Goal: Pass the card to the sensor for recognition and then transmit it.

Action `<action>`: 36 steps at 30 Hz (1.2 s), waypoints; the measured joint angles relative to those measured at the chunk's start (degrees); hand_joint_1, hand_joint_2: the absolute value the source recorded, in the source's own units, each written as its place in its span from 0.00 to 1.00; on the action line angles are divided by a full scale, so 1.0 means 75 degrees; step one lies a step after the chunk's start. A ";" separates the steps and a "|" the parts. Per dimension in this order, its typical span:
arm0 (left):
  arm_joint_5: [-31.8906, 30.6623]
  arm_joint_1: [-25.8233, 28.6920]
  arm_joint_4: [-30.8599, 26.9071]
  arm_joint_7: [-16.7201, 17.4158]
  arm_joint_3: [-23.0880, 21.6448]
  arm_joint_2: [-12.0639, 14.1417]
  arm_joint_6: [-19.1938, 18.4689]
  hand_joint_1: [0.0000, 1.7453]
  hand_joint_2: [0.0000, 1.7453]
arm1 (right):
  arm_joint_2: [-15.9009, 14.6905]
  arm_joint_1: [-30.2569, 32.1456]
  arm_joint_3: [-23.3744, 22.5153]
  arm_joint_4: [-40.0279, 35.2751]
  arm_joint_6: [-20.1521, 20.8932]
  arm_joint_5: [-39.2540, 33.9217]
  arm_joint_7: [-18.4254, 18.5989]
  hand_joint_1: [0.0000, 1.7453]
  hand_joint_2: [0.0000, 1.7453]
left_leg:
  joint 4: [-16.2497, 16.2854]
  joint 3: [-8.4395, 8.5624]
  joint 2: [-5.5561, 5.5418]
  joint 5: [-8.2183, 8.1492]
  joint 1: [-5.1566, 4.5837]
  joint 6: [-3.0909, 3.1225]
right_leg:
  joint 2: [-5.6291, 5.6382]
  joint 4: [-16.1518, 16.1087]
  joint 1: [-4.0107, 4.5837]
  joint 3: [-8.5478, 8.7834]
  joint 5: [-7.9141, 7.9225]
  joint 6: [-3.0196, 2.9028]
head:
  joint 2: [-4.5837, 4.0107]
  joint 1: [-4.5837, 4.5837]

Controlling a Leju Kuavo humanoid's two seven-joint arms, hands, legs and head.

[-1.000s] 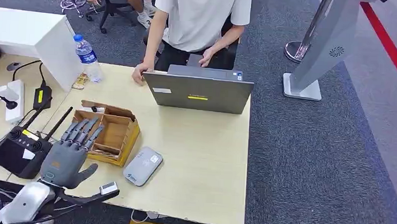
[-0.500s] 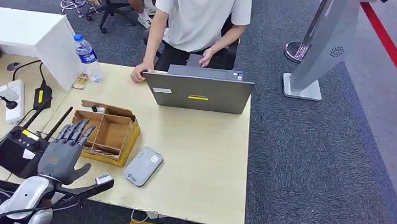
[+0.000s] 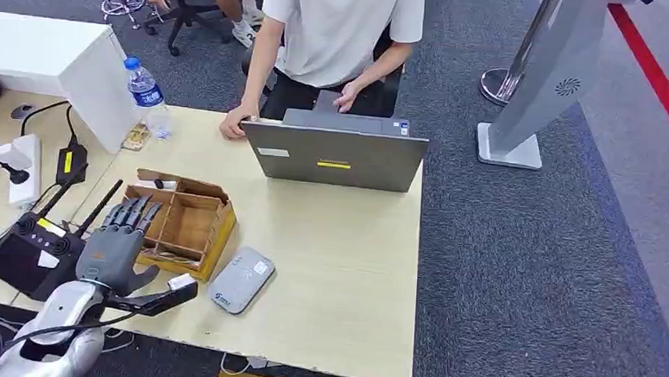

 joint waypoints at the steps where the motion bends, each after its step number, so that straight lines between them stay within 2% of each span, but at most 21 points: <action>1: -0.0003 -0.0045 0.0073 -0.0003 -0.0003 -0.0038 0.0015 0.00 1.00 | 0.0000 -0.0004 0.0000 0.0000 0.0000 0.0020 0.0000 0.00 1.00 | 0.0000 0.0000 0.0000 0.0000 0.0000 0.0000 | 0.0000 0.0000 0.0000 0.0000 0.0000 0.0000 | 0.0000 0.0000; 11: -0.0020 -0.0214 0.0506 -0.0087 -0.0003 -0.0282 0.0087 0.00 1.00 | 0.0000 -0.0014 0.0000 0.0000 0.0003 0.0102 0.0000 0.00 1.00 | 0.0000 0.0001 0.0001 0.0000 0.0000 0.0000 | 0.0001 0.0000 0.0000 0.0000 0.0000 0.0000 | 0.0000 0.0000; 16: -0.0032 -0.0278 0.0652 -0.0210 -0.0003 -0.0370 0.0282 0.00 1.00 | 0.0000 -0.0020 0.0003 0.0000 0.0015 0.0140 -0.0012 0.00 1.00 | 0.0000 0.0001 0.0001 0.0000 0.0000 0.0000 | 0.0001 0.0000 0.0000 0.0000 0.0000 0.0000 | 0.0000 0.0000; 23: -0.0090 -0.0290 0.0690 -0.0373 -0.0006 -0.0510 0.0422 0.00 1.00 | 0.0003 -0.0045 0.0003 0.0000 0.0023 0.0236 -0.0012 0.00 1.00 | 0.0001 0.0001 0.0001 0.0000 0.0000 0.0000 | 0.0001 0.0000 0.0000 0.0000 0.0000 0.0000 | 0.0000 0.0003; 35: -0.0082 -0.0291 0.0690 -0.0391 -0.0006 -0.0638 0.0522 0.00 1.00 | 0.0006 -0.0057 0.0003 0.0000 0.0032 0.0245 -0.0012 0.00 1.00 | 0.0001 0.0001 0.0001 0.0000 0.0000 0.0000 | 0.0001 0.0000 0.0000 0.0000 0.0000 0.0000 | 0.0000 0.0000; 36: -0.0079 -0.0289 0.0687 -0.0391 -0.0006 -0.0644 0.0525 0.23 1.00 | 0.0006 -0.0056 0.0003 0.0000 0.0032 0.0245 -0.0012 0.00 1.00 | 0.0001 0.0001 0.0001 0.0000 0.0000 0.0000 | 0.0001 0.0000 0.0000 0.0000 0.0000 0.0000 | 0.0000 0.0000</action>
